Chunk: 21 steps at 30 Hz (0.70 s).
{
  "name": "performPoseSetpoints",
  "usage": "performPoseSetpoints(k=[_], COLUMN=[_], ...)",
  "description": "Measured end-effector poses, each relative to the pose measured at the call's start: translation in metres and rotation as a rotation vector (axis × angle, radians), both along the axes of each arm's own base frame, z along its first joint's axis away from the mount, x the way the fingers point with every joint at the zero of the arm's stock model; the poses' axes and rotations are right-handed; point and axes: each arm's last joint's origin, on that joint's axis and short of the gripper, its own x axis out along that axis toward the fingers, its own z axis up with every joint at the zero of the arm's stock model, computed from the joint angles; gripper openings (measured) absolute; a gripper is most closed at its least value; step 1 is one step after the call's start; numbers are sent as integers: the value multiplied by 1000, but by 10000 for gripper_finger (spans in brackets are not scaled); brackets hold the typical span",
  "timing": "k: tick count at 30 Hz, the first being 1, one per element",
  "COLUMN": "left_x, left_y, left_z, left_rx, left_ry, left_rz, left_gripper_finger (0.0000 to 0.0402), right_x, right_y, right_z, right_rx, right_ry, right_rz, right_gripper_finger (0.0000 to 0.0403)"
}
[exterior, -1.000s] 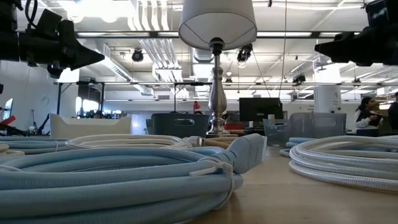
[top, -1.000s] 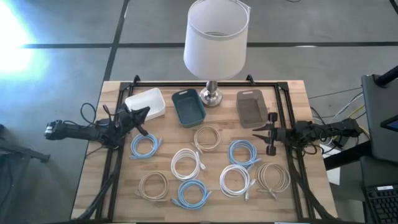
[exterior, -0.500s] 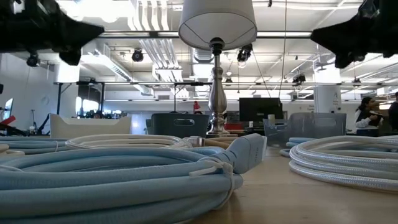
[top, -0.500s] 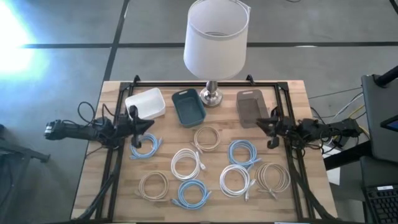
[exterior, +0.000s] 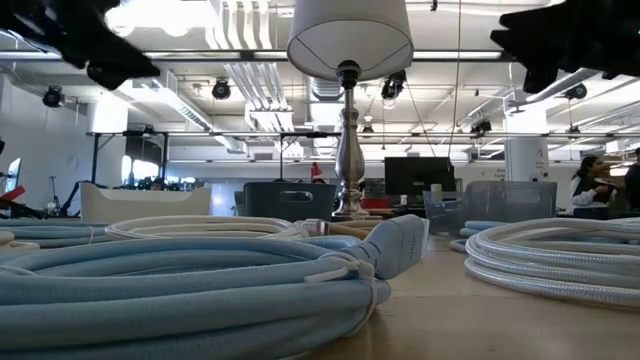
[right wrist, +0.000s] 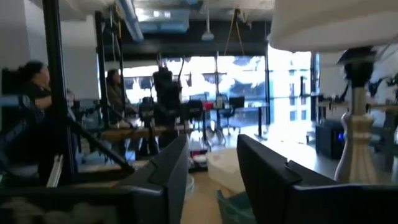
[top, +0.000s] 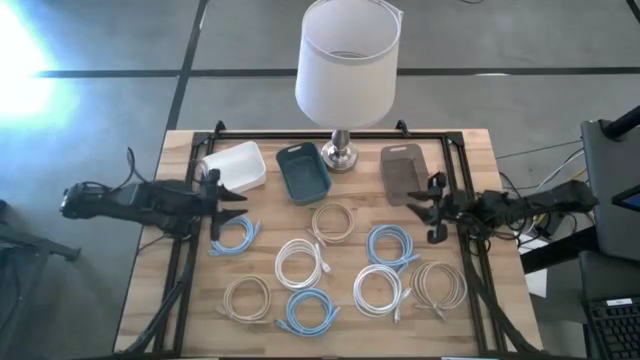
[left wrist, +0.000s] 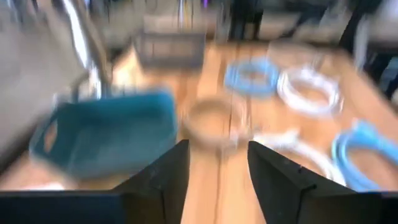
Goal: Pick & Place USB Port
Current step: Put the top left blue charger cable into the white bin
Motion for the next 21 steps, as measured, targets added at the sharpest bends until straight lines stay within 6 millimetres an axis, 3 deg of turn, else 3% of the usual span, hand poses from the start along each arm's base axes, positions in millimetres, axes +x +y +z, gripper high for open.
performPoseSetpoints(k=[8,21], left_x=[21,47], left_y=[-1,-4], left_z=[-25,-72], left_rx=[-52,-52], left_ry=[287,647], left_rz=[107,107], left_gripper_finger=[177,177], right_x=[35,95], right_y=[5,13], right_z=[17,35], right_rx=[-54,43], right_ry=[160,445], right_rz=[-47,-58], right_gripper_finger=[197,201])
